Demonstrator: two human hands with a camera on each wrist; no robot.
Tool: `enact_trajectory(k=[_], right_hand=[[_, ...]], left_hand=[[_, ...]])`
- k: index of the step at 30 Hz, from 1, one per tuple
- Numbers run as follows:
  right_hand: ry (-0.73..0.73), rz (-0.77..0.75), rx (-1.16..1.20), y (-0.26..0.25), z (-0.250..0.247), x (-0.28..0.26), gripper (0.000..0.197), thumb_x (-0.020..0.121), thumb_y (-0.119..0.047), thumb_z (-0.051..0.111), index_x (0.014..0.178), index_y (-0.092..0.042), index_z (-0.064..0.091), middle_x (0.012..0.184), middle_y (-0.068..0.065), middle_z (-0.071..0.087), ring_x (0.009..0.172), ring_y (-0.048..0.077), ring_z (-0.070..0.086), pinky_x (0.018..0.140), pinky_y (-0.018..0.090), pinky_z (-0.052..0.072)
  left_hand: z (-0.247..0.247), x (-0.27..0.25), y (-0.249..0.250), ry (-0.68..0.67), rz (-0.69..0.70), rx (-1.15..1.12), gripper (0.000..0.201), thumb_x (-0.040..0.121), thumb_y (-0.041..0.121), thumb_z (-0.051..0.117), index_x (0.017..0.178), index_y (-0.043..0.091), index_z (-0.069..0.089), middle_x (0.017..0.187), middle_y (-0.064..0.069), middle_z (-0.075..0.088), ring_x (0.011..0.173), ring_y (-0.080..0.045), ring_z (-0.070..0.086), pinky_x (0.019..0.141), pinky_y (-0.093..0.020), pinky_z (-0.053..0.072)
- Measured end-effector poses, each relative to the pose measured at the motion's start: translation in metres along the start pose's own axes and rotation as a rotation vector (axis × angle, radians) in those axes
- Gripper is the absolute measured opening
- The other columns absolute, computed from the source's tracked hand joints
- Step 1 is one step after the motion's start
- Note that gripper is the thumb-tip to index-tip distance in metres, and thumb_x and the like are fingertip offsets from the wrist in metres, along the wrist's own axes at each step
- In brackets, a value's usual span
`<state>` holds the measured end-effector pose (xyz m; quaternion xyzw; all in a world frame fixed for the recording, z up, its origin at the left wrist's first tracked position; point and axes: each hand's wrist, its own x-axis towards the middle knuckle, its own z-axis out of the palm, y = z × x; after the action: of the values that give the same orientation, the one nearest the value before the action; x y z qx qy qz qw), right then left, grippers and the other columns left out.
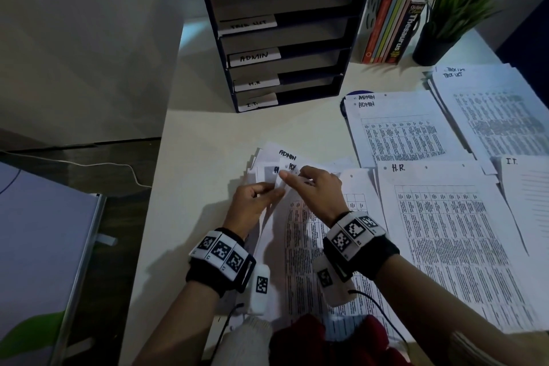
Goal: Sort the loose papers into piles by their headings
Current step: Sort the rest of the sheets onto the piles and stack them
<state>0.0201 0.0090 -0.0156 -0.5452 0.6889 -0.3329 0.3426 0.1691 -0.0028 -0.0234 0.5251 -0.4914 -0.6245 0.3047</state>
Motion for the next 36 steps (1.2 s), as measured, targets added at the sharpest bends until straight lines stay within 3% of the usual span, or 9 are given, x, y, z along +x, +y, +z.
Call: enact_trajectory(k=[2, 7, 10, 18, 21, 23, 26, 30, 36], right_hand=[[0.009, 0.014, 0.003, 0.000, -0.001, 0.000, 0.053, 0.083, -0.052, 0.058, 0.047, -0.022, 0.032, 0.045, -0.010, 0.034, 0.049, 0.006, 0.036, 0.074, 0.034, 0.028], [0.009, 0.024, 0.046, 0.009, 0.002, 0.000, 0.071, 0.063, -0.076, 0.043, 0.062, -0.007, 0.060, 0.052, -0.007, 0.047, 0.052, 0.007, 0.044, 0.074, 0.033, 0.033], [0.014, 0.023, 0.070, 0.009, 0.001, 0.001, 0.067, 0.065, -0.070, 0.052, 0.064, -0.004, 0.061, 0.049, -0.008, 0.044, 0.051, 0.006, 0.043, 0.073, 0.031, 0.031], [-0.002, 0.020, 0.043, 0.008, 0.001, 0.000, 0.036, 0.078, -0.054, 0.061, 0.057, -0.026, 0.052, 0.052, -0.014, 0.049, 0.057, 0.002, 0.046, 0.084, 0.042, 0.041], [-0.015, 0.019, 0.034, 0.010, 0.002, 0.000, 0.042, 0.078, -0.055, 0.060, 0.065, -0.016, 0.061, 0.056, -0.012, 0.052, 0.059, 0.006, 0.049, 0.087, 0.043, 0.043], [-0.018, 0.014, 0.046, 0.010, 0.002, 0.000, 0.053, 0.074, -0.061, 0.056, 0.070, -0.009, 0.063, 0.058, -0.009, 0.054, 0.060, 0.009, 0.052, 0.088, 0.045, 0.045], [-0.013, 0.007, 0.055, 0.012, 0.002, -0.002, 0.045, 0.078, -0.056, 0.061, 0.069, -0.011, 0.062, 0.059, -0.010, 0.055, 0.062, 0.011, 0.053, 0.090, 0.049, 0.045], [-0.012, 0.020, 0.085, 0.013, 0.004, -0.005, 0.045, 0.073, -0.065, 0.056, 0.060, -0.022, 0.054, 0.056, -0.013, 0.051, 0.059, 0.006, 0.050, 0.092, 0.053, 0.041], [-0.020, 0.021, 0.095, 0.017, 0.005, -0.009, 0.051, 0.064, -0.076, 0.045, 0.082, -0.029, 0.051, 0.071, -0.020, 0.058, 0.077, 0.011, 0.063, 0.094, 0.058, 0.041]], left_hand=[[-0.001, 0.000, 0.002, -0.021, 0.002, 0.013, 0.022, 0.081, 0.016, 0.065, 0.102, 0.010, 0.068, 0.100, -0.004, 0.071, 0.094, -0.015, 0.066, 0.081, -0.023, 0.048], [-0.003, -0.002, 0.002, -0.093, -0.013, 0.024, 0.021, 0.077, 0.014, 0.068, 0.098, 0.018, 0.068, 0.102, 0.001, 0.069, 0.099, -0.014, 0.064, 0.087, -0.028, 0.047], [-0.003, -0.002, 0.004, -0.109, -0.015, 0.033, 0.019, 0.076, 0.017, 0.070, 0.096, 0.017, 0.070, 0.100, 0.005, 0.070, 0.099, -0.009, 0.064, 0.092, -0.030, 0.045], [-0.003, -0.007, 0.009, -0.119, 0.028, 0.050, 0.011, 0.082, 0.020, 0.062, 0.075, 0.018, 0.070, 0.097, -0.009, 0.070, 0.093, -0.017, 0.067, 0.088, -0.027, 0.047], [-0.002, -0.009, 0.011, -0.125, 0.021, 0.073, 0.015, 0.086, 0.018, 0.058, 0.078, 0.008, 0.065, 0.094, 0.007, 0.055, 0.098, -0.012, 0.054, 0.096, -0.043, 0.043], [-0.003, -0.009, 0.010, -0.131, 0.012, 0.070, 0.016, 0.082, 0.031, 0.060, 0.077, 0.019, 0.069, 0.099, -0.002, 0.062, 0.101, -0.015, 0.059, 0.102, -0.056, 0.036], [-0.003, -0.008, 0.007, -0.110, -0.016, 0.055, 0.026, 0.076, 0.040, 0.060, 0.089, 0.020, 0.070, 0.107, -0.007, 0.069, 0.105, -0.020, 0.063, 0.101, -0.048, 0.042], [-0.001, -0.002, 0.003, -0.015, -0.014, 0.047, 0.013, 0.088, 0.017, 0.055, 0.091, 0.013, 0.068, 0.091, 0.001, 0.069, 0.093, -0.017, 0.063, 0.080, -0.023, 0.051], [0.007, -0.008, 0.005, 0.027, -0.012, 0.004, 0.018, 0.082, 0.017, 0.064, 0.100, 0.017, 0.065, 0.092, 0.005, 0.068, 0.087, -0.012, 0.065, 0.072, -0.019, 0.052]])
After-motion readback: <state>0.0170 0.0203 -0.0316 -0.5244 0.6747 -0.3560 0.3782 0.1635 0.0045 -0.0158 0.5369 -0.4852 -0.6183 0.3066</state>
